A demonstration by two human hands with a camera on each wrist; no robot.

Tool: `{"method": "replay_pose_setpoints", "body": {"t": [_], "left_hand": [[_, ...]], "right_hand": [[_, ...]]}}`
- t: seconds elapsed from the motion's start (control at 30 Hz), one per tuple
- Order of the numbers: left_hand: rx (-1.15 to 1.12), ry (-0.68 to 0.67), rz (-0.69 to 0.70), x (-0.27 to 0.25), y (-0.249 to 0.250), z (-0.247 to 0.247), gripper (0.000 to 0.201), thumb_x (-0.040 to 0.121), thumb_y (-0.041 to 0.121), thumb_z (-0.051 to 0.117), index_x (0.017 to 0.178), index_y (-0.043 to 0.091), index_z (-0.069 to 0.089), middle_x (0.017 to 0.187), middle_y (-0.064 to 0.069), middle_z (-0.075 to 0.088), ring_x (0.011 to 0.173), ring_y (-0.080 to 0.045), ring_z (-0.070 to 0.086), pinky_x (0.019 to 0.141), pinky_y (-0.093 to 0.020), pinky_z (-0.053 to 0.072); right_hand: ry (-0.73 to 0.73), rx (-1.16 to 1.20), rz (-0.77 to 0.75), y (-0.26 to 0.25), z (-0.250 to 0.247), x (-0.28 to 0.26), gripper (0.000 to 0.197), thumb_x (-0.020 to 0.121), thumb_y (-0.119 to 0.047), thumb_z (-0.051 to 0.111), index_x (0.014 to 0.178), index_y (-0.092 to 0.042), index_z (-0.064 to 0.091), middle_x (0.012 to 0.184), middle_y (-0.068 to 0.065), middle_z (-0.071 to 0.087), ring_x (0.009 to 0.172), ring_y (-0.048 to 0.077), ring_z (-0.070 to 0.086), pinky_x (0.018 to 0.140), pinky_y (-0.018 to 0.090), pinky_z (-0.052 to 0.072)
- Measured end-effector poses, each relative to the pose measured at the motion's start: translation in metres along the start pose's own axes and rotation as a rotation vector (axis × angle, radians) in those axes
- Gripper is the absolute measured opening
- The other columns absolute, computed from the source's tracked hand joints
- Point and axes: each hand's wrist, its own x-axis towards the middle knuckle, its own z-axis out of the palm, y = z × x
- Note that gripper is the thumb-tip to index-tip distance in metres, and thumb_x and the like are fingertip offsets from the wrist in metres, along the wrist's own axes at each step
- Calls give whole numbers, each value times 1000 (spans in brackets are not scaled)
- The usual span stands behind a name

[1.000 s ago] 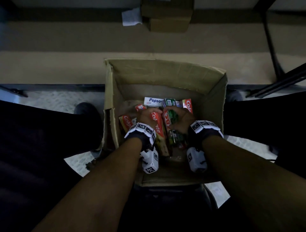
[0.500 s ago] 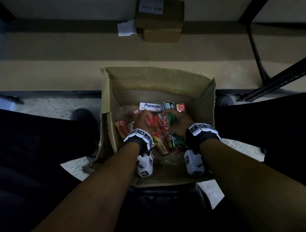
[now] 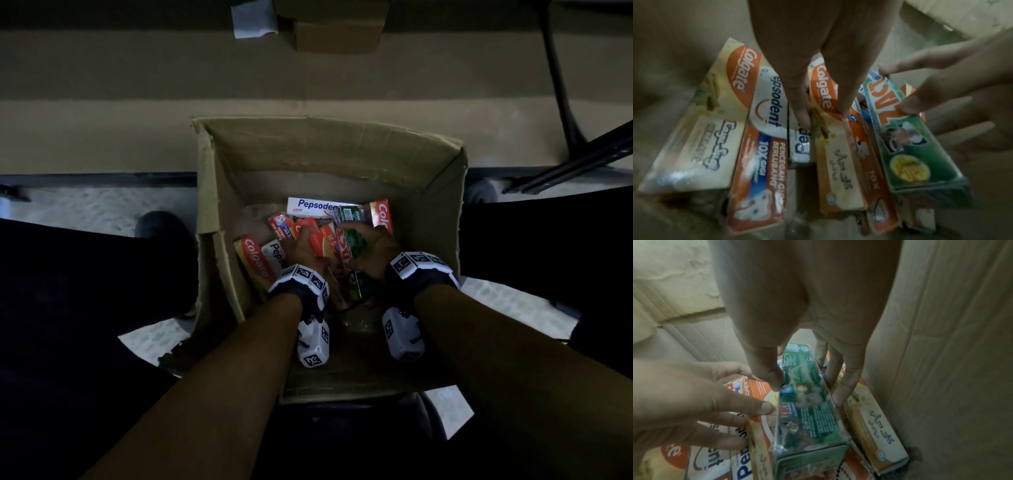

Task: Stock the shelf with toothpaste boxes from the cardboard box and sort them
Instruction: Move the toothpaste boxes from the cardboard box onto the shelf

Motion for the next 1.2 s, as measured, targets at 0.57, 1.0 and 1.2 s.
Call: {"method": "replay_pose_setpoints", "body": {"t": [0.57,1.0,1.2], "left_hand": [[-97,-84,231,-21,15,-53,74,53,7,88,95,56,50,129,-15,53,111,-34,60,85,-45,59],[-57,-73,367,-80,64,-115,75,51,1,92,111,34,59,122,-6,61,105,-23,64,82,-37,60],[-72,-88,393,-107,84,-146,73,60,-5,88,119,29,59,117,-1,63,93,-18,64,48,-21,55]], "right_hand": [[-28,83,-42,-34,-26,-16,89,66,6,80,126,-53,55,132,6,62,93,23,72,75,42,63],[-41,93,-108,-83,-64,-78,79,76,-10,82,136,-49,50,138,-1,54,111,20,62,66,19,56],[-6,144,-58,-111,-78,-105,80,74,-18,84,128,-65,48,130,1,53,98,27,67,69,45,63]]}}
